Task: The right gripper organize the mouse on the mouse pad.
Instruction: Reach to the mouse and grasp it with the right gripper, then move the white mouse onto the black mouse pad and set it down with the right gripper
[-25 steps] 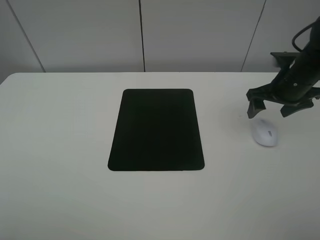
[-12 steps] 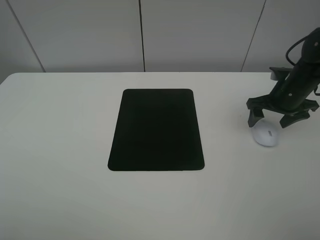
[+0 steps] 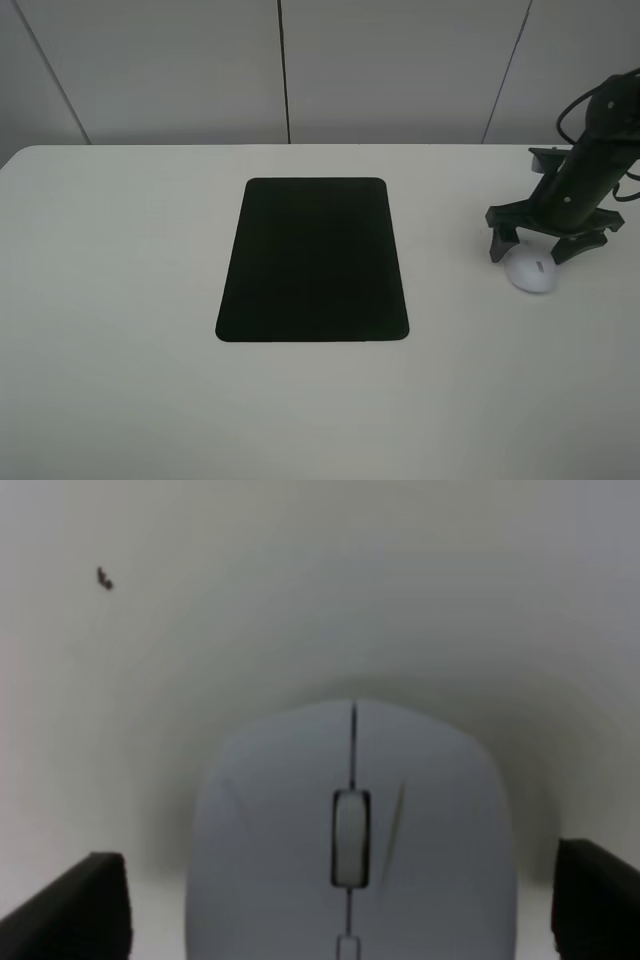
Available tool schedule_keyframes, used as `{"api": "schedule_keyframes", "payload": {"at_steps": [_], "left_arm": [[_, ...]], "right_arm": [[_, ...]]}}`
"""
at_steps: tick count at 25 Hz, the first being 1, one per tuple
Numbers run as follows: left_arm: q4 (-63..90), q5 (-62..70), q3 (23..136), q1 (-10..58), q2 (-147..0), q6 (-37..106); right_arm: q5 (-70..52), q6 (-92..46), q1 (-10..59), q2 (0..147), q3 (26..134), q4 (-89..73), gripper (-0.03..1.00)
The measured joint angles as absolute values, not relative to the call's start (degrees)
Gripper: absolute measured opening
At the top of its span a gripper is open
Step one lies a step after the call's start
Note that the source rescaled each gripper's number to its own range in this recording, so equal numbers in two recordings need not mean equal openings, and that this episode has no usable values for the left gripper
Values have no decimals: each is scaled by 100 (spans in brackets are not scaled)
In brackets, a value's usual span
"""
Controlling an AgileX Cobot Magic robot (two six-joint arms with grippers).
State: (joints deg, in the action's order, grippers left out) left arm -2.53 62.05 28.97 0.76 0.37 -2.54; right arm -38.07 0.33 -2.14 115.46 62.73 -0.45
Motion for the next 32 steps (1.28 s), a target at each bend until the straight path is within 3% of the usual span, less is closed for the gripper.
{"api": "schedule_keyframes", "payload": {"at_steps": [9,11,13,14,15,16,32], "left_arm": [[-253,6205,2897,76,37,-254],[-253,6205,2897,76,37,-254],[-253,6205,2897,76,37,-254],[-253,6205,2897,76,37,-254],[-253,6205,2897,76,37,-254],[-253,6205,2897,76,37,-254],[-253,6205,2897,76,37,-254]], "right_arm": [[-3852,33,-214,11656,6296,-36,100],[-3852,33,-214,11656,6296,0,93],[-3852,67,-214,11656,6296,0,65],[-3857,106,-214,11658,6296,0,40],[-3857,138,-214,11662,6296,0,8],[-3868,162,-214,11664,6296,0,0],[-3890,208,-214,11664,6296,0,0]]}}
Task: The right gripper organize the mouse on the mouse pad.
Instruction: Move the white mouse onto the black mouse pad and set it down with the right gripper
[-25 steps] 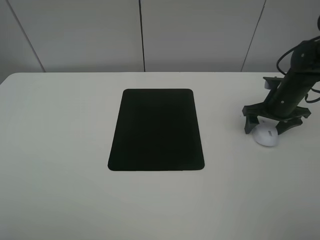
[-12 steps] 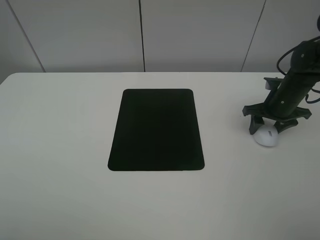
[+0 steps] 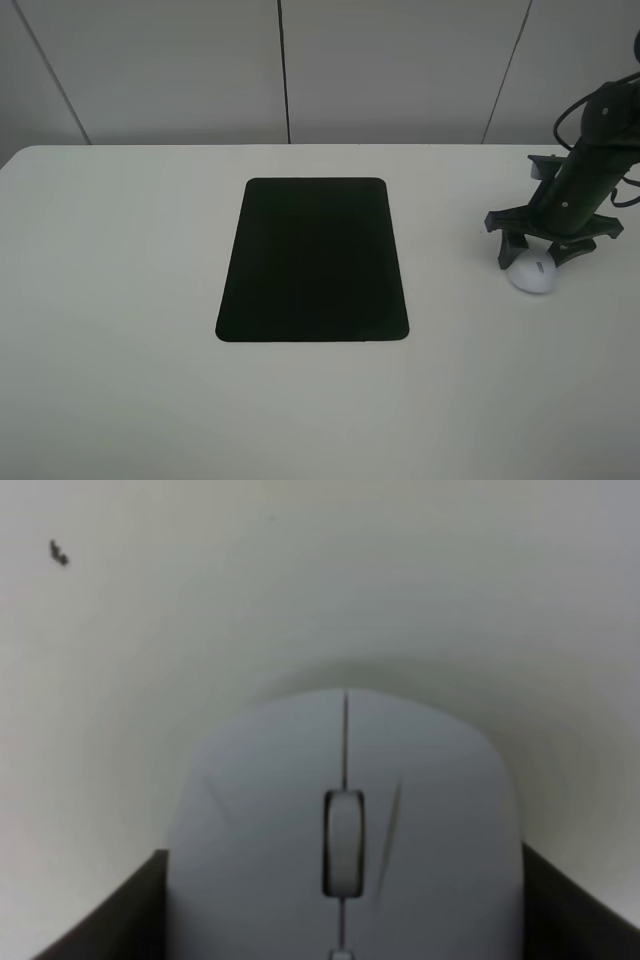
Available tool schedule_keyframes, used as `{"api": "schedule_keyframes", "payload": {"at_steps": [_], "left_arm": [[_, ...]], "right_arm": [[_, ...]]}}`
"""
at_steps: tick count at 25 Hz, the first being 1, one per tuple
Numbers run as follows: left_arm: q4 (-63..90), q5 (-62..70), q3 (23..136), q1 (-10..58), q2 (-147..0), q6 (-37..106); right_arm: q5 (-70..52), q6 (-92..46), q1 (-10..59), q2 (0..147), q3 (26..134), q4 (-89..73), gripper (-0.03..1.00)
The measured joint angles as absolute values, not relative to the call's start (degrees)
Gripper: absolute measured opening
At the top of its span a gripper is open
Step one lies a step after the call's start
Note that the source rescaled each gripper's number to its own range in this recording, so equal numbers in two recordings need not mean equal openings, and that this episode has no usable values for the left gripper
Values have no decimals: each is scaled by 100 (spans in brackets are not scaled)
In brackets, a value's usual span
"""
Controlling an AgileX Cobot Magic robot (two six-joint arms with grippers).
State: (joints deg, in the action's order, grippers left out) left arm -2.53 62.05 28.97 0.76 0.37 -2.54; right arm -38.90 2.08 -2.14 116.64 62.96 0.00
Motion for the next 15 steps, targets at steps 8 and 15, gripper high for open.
{"api": "schedule_keyframes", "payload": {"at_steps": [8,15], "left_arm": [[-253,6205,2897,76,37,-254],[-253,6205,2897,76,37,-254]], "right_arm": [[-3895,240,-214,11664,6326,0,0],[-4164,466,-125,11507,6652,88,0]]}}
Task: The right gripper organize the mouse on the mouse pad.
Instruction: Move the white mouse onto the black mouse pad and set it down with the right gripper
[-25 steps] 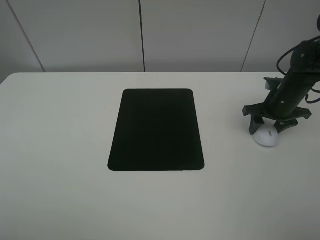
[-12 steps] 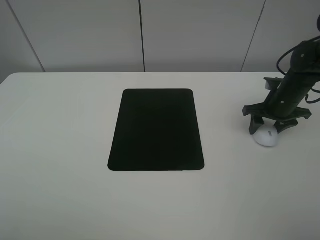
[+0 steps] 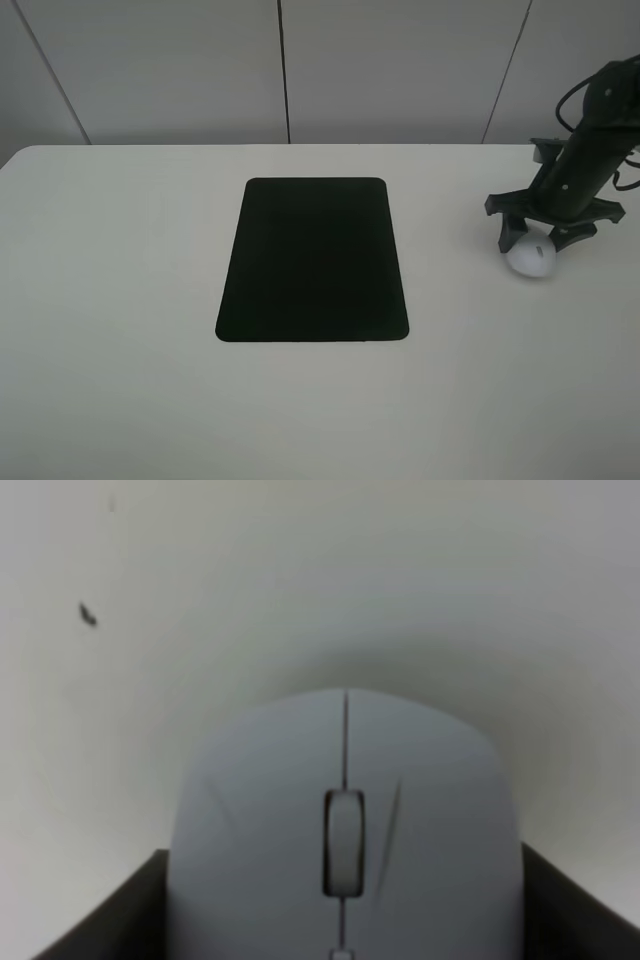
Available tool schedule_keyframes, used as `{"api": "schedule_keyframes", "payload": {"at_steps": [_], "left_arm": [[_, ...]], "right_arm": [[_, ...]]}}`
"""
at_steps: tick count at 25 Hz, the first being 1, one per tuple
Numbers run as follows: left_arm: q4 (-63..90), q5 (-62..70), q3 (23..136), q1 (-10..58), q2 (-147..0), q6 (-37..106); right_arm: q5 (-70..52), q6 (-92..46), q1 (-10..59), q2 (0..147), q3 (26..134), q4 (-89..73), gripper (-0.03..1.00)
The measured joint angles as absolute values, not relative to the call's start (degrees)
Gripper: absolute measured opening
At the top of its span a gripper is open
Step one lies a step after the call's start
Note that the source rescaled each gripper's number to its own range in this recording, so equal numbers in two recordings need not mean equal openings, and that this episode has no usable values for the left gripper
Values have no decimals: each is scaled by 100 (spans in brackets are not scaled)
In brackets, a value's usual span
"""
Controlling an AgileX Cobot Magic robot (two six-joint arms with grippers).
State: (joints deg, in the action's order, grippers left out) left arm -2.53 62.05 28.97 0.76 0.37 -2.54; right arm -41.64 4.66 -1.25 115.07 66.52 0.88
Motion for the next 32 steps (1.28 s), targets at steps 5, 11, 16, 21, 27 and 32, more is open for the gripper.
{"api": "schedule_keyframes", "payload": {"at_steps": [5,11,16,21,27,32], "left_arm": [[-253,6205,2897,76,37,-254],[-253,6205,2897,76,37,-254],[-253,6205,2897,76,37,-254],[-253,6205,2897,76,37,-254],[-257,6205,2897,76,37,-254],[-391,6205,2897,76,37,-254]], "right_arm": [[-4482,704,305,11332,6924,135,0],[-4717,1017,1190,11330,7445,130,0],[-4735,1495,1860,11519,8096,130,0],[-4958,1798,2417,11938,8781,135,0],[-5195,2069,2975,12605,9633,74,0],[-5588,2312,3293,13244,10434,0,0]]}}
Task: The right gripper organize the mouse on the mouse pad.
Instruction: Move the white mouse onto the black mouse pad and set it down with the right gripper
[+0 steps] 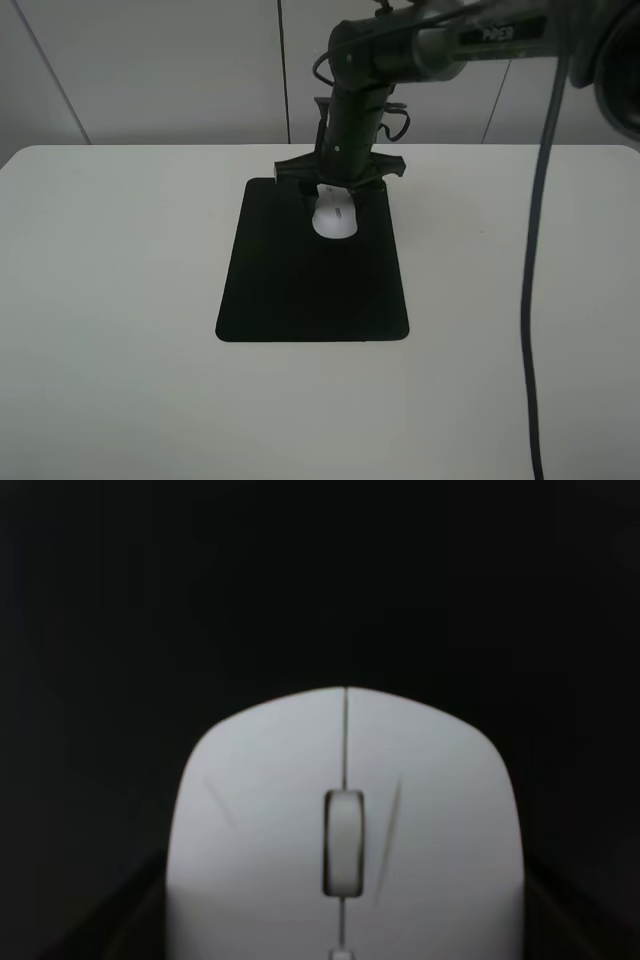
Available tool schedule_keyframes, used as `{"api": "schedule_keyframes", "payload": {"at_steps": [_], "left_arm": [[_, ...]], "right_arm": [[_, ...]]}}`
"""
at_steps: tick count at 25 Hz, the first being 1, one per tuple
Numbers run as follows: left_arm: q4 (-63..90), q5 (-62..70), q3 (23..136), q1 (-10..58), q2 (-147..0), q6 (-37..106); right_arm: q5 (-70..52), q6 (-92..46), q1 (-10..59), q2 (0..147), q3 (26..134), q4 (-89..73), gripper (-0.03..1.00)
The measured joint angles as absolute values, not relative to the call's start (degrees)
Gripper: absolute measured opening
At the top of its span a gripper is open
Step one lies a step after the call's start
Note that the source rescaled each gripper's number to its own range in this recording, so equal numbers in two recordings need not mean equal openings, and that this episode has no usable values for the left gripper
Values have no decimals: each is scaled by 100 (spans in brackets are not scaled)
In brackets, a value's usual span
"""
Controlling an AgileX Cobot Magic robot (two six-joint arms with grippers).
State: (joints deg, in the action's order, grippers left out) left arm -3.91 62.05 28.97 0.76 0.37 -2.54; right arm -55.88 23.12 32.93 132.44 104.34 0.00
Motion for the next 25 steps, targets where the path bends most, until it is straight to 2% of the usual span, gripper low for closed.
{"api": "schedule_keyframes", "payload": {"at_steps": [5,14,25], "left_arm": [[-402,6205,2897,76,37,-254],[-419,6205,2897,76,37,-254],[-419,6205,2897,76,37,-254]], "right_arm": [[-5729,2615,3469,13525,10878,44,0],[-5423,3161,3556,13525,10886,243,0],[-5416,3187,3561,13857,10897,283,0]]}}
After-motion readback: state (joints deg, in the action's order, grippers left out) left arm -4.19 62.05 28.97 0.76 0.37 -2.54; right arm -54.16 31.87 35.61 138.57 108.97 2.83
